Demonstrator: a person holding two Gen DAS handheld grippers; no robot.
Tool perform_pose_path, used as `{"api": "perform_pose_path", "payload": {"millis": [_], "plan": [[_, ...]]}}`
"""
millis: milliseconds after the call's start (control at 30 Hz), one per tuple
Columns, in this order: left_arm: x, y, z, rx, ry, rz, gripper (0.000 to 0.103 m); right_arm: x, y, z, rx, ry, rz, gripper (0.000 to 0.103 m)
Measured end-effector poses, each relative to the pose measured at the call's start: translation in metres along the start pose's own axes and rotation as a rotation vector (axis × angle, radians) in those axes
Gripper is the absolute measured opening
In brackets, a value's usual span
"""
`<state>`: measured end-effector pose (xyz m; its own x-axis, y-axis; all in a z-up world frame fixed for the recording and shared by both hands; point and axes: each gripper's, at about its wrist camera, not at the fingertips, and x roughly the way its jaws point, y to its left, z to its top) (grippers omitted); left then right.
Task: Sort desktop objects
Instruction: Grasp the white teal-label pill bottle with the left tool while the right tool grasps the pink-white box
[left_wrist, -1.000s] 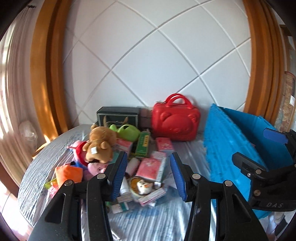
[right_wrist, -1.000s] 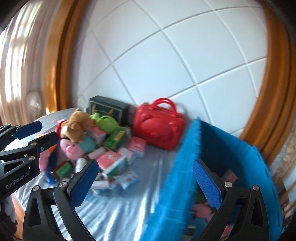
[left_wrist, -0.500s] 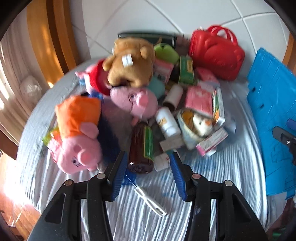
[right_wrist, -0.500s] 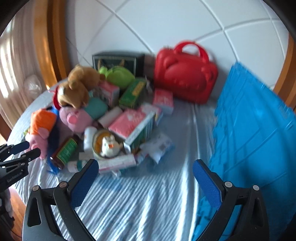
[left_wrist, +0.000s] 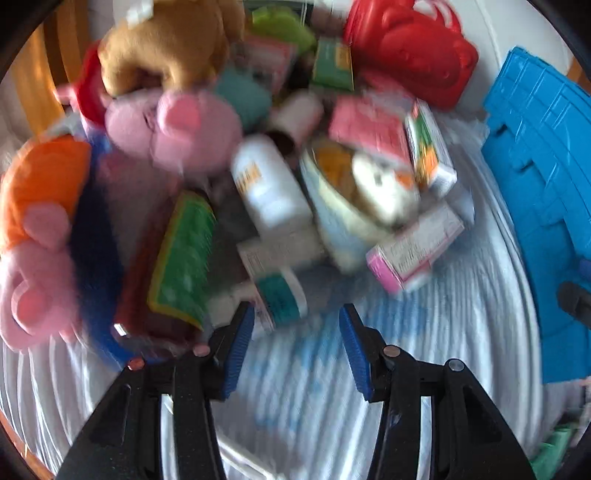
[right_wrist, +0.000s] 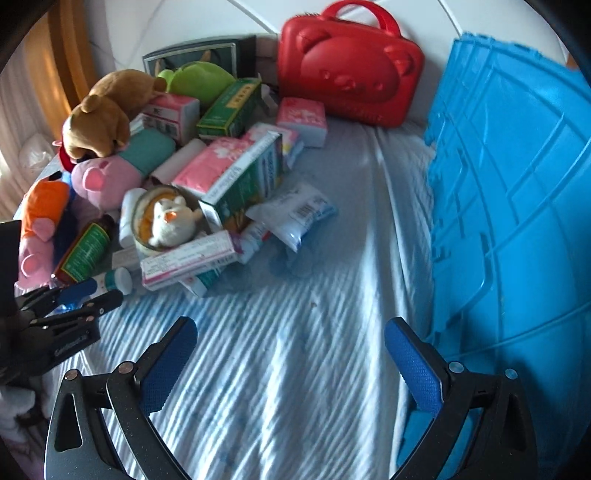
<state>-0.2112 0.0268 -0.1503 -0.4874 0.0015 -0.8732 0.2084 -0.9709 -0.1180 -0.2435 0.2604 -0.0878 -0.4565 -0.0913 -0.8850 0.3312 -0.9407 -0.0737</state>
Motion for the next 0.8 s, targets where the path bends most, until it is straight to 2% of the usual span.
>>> {"api": "perform_pose_path", "payload": {"millis": [67, 233, 300, 400, 533, 633, 667, 733, 800], "plan": [[0.005, 0.004, 0.004, -0.004, 0.003, 0.026, 0.047, 0.008, 0.0, -0.002, 0.004, 0.02, 0.012, 0.103], [0.002, 0.006, -0.001, 0.021, 0.018, -0.01, 0.047, 0.024, 0.01, -0.002, 0.007, 0.053, 0.06, 0.103], [-0.001, 0.004, -0.008, 0.054, -0.001, -0.009, 0.047, 0.028, 0.014, -0.001, 0.003, 0.058, 0.072, 0.103], [0.002, 0.005, -0.005, 0.047, -0.029, 0.021, 0.047, 0.032, 0.019, 0.002, -0.004, 0.064, 0.089, 0.103], [0.008, 0.007, 0.002, 0.025, -0.009, 0.066, 0.05, 0.035, 0.024, 0.006, -0.007, 0.06, 0.099, 0.103], [0.002, 0.017, -0.006, 0.001, 0.012, 0.067, 0.061, 0.04, 0.024, 0.01, 0.003, 0.057, 0.117, 0.103], [0.005, 0.023, -0.01, -0.023, 0.038, 0.06, 0.069, 0.042, 0.024, 0.012, 0.014, 0.06, 0.122, 0.103], [0.015, 0.035, -0.02, -0.091, 0.094, 0.016, 0.072, 0.049, 0.024, 0.016, 0.042, 0.064, 0.149, 0.103], [0.021, 0.038, -0.025, -0.105, 0.115, 0.019, 0.072, 0.058, 0.028, 0.023, 0.072, 0.07, 0.176, 0.103]]}}
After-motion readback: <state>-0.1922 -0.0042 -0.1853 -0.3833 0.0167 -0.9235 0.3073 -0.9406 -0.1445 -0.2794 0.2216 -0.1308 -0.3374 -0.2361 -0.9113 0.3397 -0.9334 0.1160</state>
